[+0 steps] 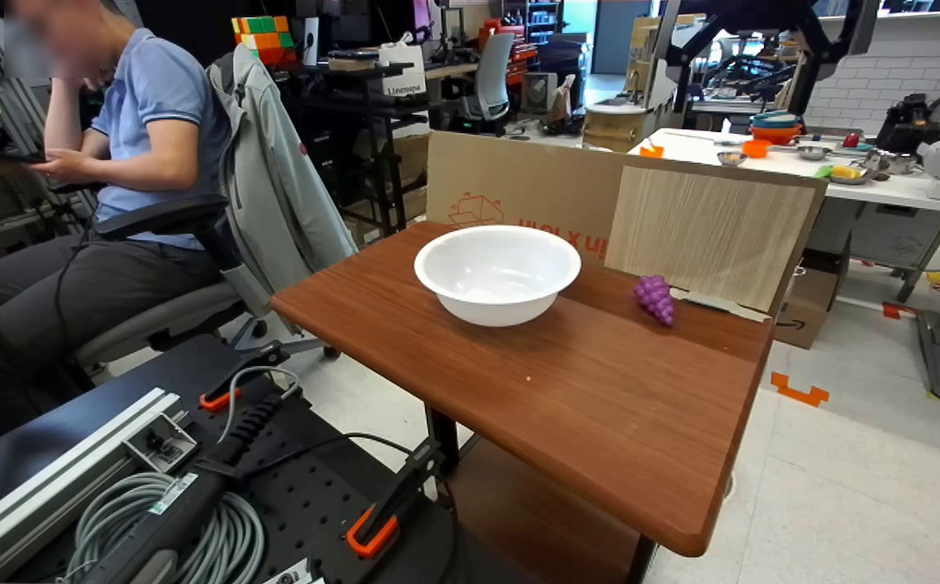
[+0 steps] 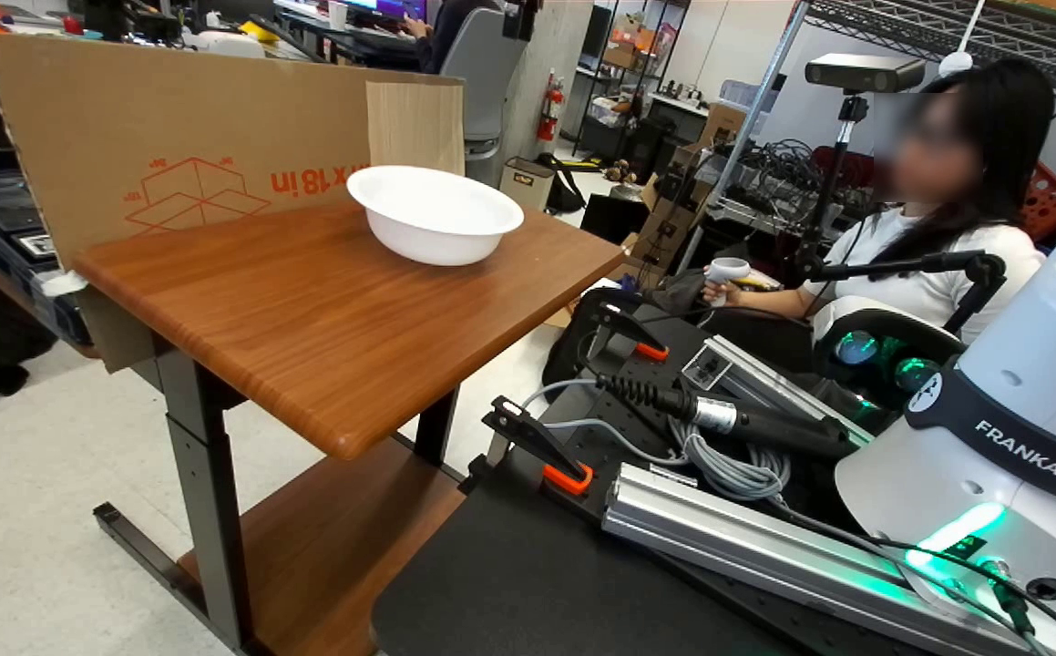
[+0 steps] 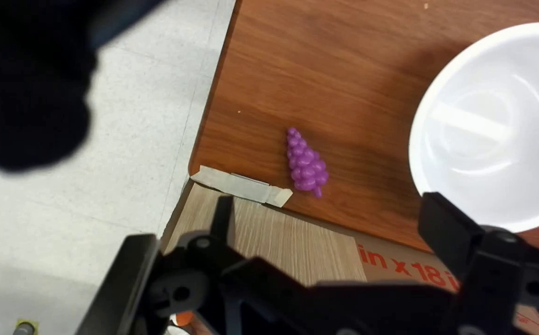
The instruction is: Put the purple object inside the white bowl
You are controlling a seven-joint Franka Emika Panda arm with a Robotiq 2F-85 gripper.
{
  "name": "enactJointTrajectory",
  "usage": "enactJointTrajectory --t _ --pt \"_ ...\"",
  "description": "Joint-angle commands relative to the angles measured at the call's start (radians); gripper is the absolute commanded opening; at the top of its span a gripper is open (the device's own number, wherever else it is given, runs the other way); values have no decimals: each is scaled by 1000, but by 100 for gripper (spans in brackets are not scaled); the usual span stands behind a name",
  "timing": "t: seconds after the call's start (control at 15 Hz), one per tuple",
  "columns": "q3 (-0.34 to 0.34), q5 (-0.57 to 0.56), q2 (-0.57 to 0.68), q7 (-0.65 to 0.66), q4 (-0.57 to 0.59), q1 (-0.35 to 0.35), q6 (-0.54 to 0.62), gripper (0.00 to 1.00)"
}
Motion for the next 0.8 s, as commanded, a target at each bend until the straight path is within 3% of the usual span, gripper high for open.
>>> enactJointTrajectory --t 0.0,0.2,0.73 --pt "15 47 57 31 91 -16 -64 100" --pt "14 21 75 62 70 5 -3 100" --pt "8 -59 229 149 156 68 -10 100"
